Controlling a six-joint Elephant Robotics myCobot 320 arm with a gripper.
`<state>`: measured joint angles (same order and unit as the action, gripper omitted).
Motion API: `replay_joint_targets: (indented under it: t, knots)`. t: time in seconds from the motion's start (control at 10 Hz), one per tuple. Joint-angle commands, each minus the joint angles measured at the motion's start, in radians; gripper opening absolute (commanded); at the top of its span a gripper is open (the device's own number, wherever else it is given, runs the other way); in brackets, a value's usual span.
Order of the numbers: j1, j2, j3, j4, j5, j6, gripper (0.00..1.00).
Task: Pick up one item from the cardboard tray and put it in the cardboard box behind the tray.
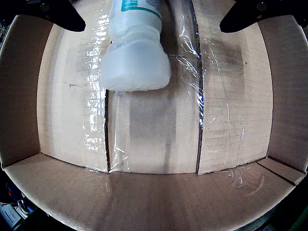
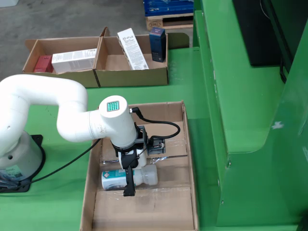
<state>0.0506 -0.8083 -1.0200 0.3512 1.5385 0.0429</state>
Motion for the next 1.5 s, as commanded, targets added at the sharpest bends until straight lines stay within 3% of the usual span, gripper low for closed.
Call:
replay_joint_targets:
  t: [0.0, 0.1, 1.1, 1.4]
  knots:
    - [0.003, 0.022, 0.027, 0.012, 0.001, 0.002, 1.0]
    - [0.003, 0.022, 0.027, 0.012, 0.001, 0.002, 1.0]
    - [0.003, 0.022, 0.027, 0.012, 0.001, 0.002, 0.0]
    - [0.003, 0.022, 0.027, 0.012, 0.001, 0.002, 0.0]
